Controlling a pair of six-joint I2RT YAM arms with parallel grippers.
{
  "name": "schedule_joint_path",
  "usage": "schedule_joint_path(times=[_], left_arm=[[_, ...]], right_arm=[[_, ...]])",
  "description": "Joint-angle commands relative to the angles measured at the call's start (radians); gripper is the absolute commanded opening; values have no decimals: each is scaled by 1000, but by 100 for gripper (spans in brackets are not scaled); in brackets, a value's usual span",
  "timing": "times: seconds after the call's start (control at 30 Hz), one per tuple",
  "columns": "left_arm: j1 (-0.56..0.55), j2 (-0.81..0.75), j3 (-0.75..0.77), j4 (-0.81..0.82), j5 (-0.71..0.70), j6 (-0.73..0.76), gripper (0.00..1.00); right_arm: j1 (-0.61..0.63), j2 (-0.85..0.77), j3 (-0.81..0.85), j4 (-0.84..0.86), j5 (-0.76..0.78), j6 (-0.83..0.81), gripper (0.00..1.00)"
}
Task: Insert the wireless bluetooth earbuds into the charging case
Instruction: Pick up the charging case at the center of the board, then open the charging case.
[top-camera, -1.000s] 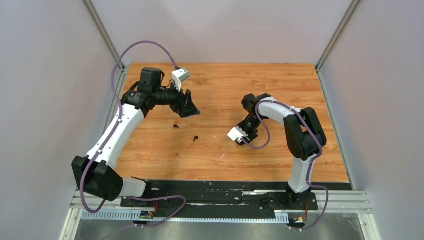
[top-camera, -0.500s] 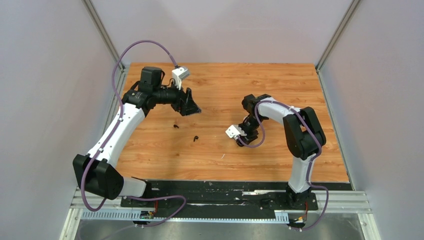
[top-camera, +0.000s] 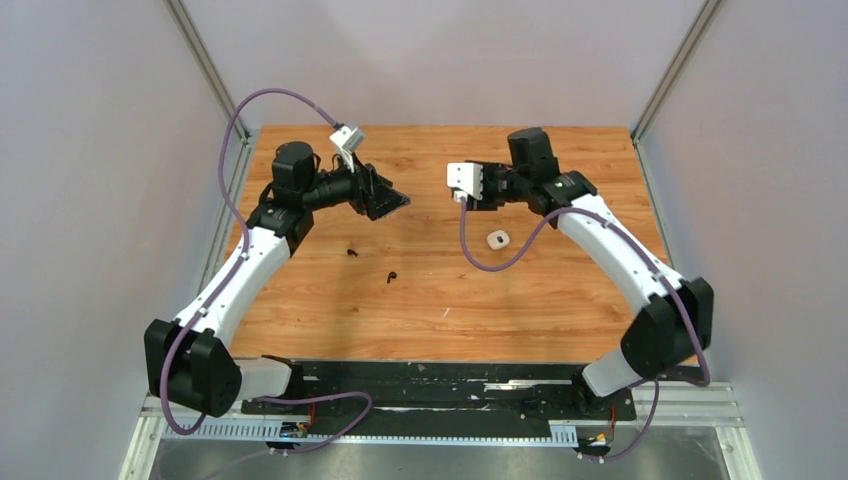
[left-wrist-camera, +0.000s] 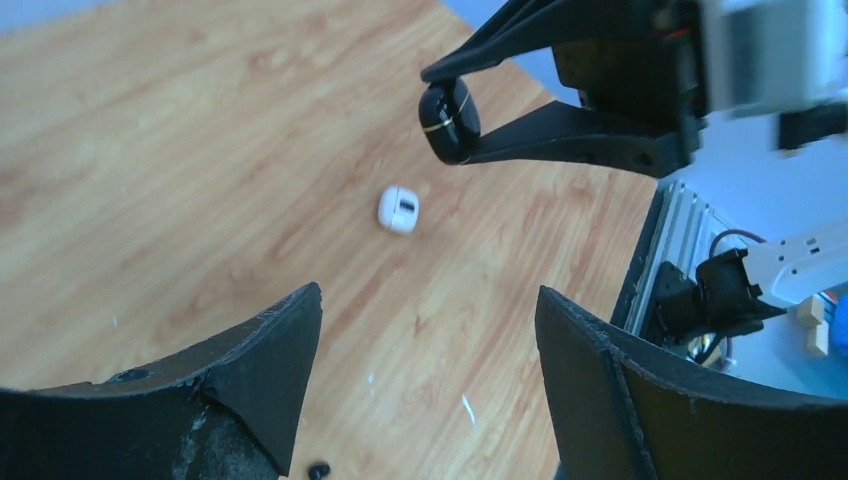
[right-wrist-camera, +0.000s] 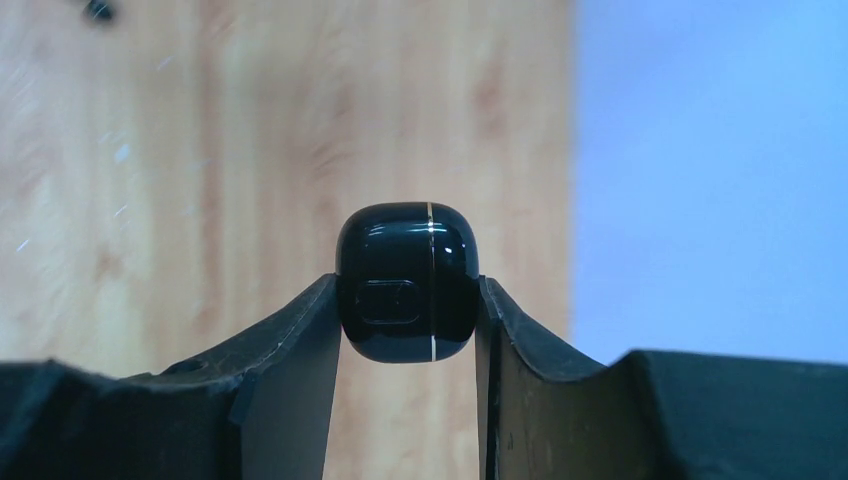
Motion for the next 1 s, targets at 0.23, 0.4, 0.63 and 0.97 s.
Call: schedule_joint_path(times=[0.23,0.4,0.63,0.97], left_arm=[[-37,-10,17,489,181,-60,74],[-61,-7,16,502,165,-32,73],[-62,34,30,506,105,-82,65],[-62,64,39,589,122,-168,63]], right_arm=[[224,-212,-95,548,314,191,0],[280,-208,-95,597,379,186,0],[292,-212,-106,631,357,153,0],[304,-226,-148,670,355,97,0]])
